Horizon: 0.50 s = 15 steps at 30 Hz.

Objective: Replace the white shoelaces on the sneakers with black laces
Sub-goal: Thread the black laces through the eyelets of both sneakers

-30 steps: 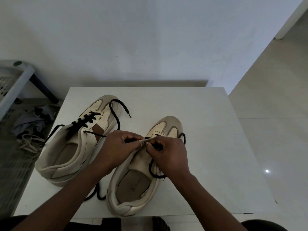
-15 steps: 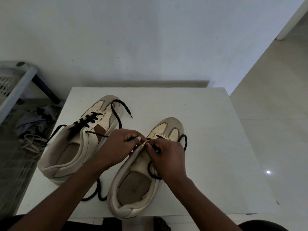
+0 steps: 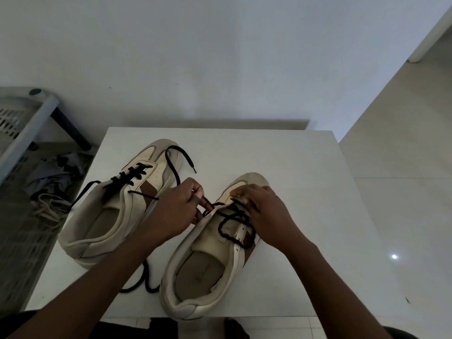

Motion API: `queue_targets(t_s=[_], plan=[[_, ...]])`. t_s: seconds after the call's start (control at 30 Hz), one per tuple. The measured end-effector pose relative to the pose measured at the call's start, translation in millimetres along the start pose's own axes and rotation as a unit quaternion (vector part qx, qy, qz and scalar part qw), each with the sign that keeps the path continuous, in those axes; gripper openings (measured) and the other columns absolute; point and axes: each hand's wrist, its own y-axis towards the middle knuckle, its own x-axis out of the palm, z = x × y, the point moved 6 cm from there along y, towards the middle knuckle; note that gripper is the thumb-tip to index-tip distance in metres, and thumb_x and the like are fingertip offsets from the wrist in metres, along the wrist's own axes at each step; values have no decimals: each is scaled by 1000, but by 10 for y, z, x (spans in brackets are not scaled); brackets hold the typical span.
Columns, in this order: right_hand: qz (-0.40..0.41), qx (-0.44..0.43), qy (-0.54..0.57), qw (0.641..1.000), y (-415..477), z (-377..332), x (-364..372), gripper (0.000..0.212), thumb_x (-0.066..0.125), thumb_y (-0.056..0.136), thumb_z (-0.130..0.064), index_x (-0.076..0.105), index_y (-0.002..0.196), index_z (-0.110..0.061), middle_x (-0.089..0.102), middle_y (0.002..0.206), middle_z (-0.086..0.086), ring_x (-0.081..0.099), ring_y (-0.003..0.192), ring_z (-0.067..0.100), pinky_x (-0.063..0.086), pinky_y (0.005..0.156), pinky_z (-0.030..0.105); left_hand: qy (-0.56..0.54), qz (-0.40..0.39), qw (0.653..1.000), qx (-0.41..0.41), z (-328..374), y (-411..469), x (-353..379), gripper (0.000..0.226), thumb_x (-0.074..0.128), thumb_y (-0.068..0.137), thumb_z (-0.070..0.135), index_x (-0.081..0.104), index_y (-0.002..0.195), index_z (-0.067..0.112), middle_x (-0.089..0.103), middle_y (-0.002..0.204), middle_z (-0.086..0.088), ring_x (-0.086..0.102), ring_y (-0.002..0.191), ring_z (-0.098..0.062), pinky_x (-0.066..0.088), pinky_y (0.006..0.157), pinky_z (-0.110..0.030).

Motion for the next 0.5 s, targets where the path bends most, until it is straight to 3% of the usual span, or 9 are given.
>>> queue_targets(t_s=[0.07,0.17,0.27,0.43,0.5], plan=[[-13,16,-11,1000,11,36,15,42,41,95,-3,62,117,-32,60,122,-17,45,114,11,38,100,42,-49,13,998,-26,-7,-4,-31,19,35,102,10,47,88,12,70,84,-5,63,55,-17,54,56,-30],[-34,32,-47,998,8,53,-10,52,40,89,2,61,116,-37,57,124,-22,43,116,8,26,99,35,-177,87,979,-60,-37,-4,-184,25,26,104,10,44,89,16,72,82,-8,62,46,-26,51,44,-29],[-35,42,-75,996,-7,28,-35,57,39,86,3,60,116,-40,56,126,-24,41,117,7,16,92,31,-250,191,948,-46,-47,18,-422,27,25,102,6,44,87,16,71,74,-4,52,36,-18,41,38,-22],[-33,55,-75,995,-2,59,-62,56,39,88,2,60,115,-42,58,114,-24,43,115,7,16,94,31,-416,337,844,-40,-161,40,-888,31,24,98,1,40,79,18,48,63,-1,28,32,-6,23,35,-15],[-30,55,-74,995,-1,53,-63,56,38,89,3,61,114,-42,55,106,-24,44,113,8,16,93,31,-397,387,832,-32,-225,35,-1035,31,26,99,2,40,78,20,43,63,3,28,35,-4,24,36,-18]])
